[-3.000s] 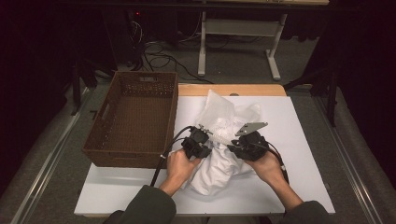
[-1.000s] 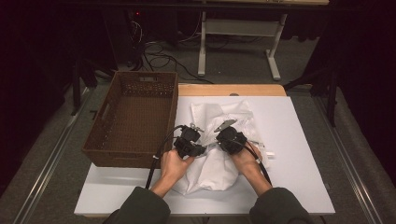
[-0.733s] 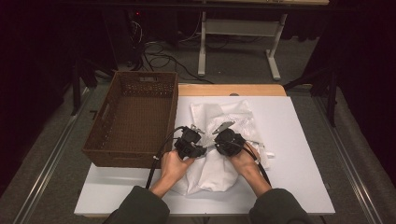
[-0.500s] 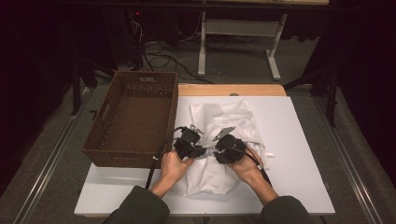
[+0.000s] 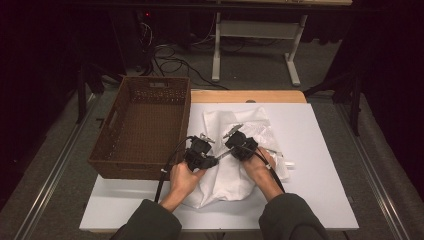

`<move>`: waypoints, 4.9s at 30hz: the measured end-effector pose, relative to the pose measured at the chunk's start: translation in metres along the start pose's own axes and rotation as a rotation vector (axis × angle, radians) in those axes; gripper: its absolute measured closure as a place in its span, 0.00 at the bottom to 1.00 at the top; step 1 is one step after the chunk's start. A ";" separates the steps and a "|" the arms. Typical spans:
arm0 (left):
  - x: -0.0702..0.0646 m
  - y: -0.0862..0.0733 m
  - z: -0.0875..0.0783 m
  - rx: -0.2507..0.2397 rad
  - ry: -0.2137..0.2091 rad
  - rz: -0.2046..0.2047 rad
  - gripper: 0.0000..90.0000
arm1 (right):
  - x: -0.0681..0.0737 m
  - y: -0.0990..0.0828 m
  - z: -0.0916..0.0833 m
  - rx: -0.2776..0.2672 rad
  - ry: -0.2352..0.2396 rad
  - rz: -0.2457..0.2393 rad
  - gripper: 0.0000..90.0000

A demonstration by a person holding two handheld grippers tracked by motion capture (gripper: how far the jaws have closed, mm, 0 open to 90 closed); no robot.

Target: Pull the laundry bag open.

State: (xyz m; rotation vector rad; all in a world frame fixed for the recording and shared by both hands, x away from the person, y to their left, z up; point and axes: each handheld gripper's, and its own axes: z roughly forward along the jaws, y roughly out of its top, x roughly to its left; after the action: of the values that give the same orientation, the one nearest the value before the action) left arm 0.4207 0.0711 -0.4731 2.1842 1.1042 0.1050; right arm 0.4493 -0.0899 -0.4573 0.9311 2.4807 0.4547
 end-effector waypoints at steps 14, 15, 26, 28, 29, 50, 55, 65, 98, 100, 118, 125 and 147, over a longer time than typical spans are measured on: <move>-0.001 -0.002 -0.005 -0.025 -0.005 -0.005 0.93 | 0.032 -0.022 -0.016 -0.044 0.199 0.023 0.48; -0.001 -0.003 -0.005 -0.031 -0.006 -0.008 0.93 | 0.032 -0.022 -0.009 -0.037 0.209 0.034 0.47; -0.002 -0.005 -0.008 -0.031 -0.010 0.001 0.93 | 0.029 -0.021 0.004 0.000 0.192 -0.014 0.96; -0.003 -0.005 -0.009 -0.026 -0.006 0.010 0.93 | 0.029 -0.021 -0.001 -0.017 0.164 -0.023 0.97; -0.003 -0.005 -0.009 -0.028 -0.007 0.009 0.93 | 0.028 -0.021 -0.005 -0.029 0.145 -0.031 0.97; -0.001 -0.005 -0.007 -0.009 -0.013 0.019 0.93 | -0.003 -0.024 -0.008 -0.034 0.117 0.081 0.65; -0.004 -0.005 -0.005 -0.012 -0.022 0.026 0.93 | 0.007 -0.032 -0.034 -0.079 0.127 0.060 0.56; -0.008 -0.006 -0.009 -0.021 -0.013 0.035 0.93 | 0.015 -0.039 -0.014 -0.002 0.140 0.017 0.78; -0.002 -0.010 -0.008 -0.013 -0.039 0.002 0.93 | 0.024 -0.034 -0.033 -0.060 0.205 0.030 0.47; 0.000 -0.010 -0.008 -0.015 -0.044 -0.003 0.93 | 0.028 -0.032 -0.019 -0.020 0.220 0.038 0.43; -0.002 -0.011 -0.012 -0.026 -0.053 0.004 0.93 | 0.019 -0.028 -0.017 -0.055 0.064 -0.019 0.93; -0.014 -0.010 -0.017 -0.026 -0.044 0.044 0.94 | -0.003 -0.022 -0.016 -0.107 -0.008 0.068 0.92; -0.007 -0.014 -0.007 -0.002 -0.044 0.008 0.93 | 0.006 -0.049 -0.047 -0.122 0.166 0.080 0.52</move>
State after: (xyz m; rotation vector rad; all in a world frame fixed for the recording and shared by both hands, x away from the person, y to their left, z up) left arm 0.4041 0.0754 -0.4747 2.1788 1.0708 0.0607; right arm 0.3950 -0.1282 -0.4412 0.9816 2.5357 0.7284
